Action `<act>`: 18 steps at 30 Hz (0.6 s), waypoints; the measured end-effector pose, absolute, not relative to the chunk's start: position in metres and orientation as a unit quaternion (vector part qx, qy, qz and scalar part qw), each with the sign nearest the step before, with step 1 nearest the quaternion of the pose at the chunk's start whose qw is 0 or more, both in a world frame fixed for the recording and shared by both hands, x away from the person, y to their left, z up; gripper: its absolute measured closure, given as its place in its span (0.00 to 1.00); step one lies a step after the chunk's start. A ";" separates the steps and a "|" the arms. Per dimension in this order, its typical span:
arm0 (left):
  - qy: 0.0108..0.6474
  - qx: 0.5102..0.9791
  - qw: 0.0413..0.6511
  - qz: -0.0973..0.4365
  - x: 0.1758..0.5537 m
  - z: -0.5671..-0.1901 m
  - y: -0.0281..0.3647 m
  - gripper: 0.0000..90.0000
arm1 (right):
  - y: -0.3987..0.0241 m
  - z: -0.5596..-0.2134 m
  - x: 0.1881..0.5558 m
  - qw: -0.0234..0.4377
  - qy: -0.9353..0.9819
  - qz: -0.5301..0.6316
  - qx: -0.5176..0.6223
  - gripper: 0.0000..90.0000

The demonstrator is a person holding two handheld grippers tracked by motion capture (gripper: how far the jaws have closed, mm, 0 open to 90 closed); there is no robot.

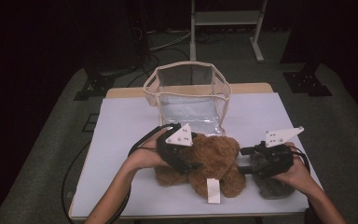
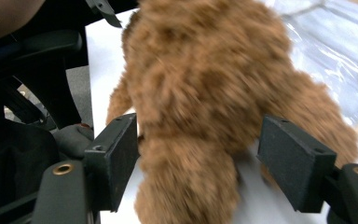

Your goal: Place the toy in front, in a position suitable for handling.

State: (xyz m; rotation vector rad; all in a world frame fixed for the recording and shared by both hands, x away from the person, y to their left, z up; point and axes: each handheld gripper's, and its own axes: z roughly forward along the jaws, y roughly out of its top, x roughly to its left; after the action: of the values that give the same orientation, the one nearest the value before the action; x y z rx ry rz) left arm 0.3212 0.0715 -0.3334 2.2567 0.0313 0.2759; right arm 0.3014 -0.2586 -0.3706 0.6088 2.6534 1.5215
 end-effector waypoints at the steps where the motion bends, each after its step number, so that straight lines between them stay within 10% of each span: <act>1: 0.016 0.899 0.423 0.112 0.320 -0.335 0.076 0.10 | -0.254 -0.369 0.301 0.012 0.851 0.490 0.189 0.30; 18: 0.076 0.884 0.444 0.128 0.314 -0.376 0.149 0.07 | -0.225 -0.351 0.312 0.048 0.859 0.480 0.169 0.24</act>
State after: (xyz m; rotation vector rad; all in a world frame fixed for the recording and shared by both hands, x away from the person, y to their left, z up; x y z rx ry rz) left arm 0.3142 0.1490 -0.3759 2.1909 0.1879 0.3177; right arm 0.3118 -0.2250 -0.3506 0.5148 2.6202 1.4642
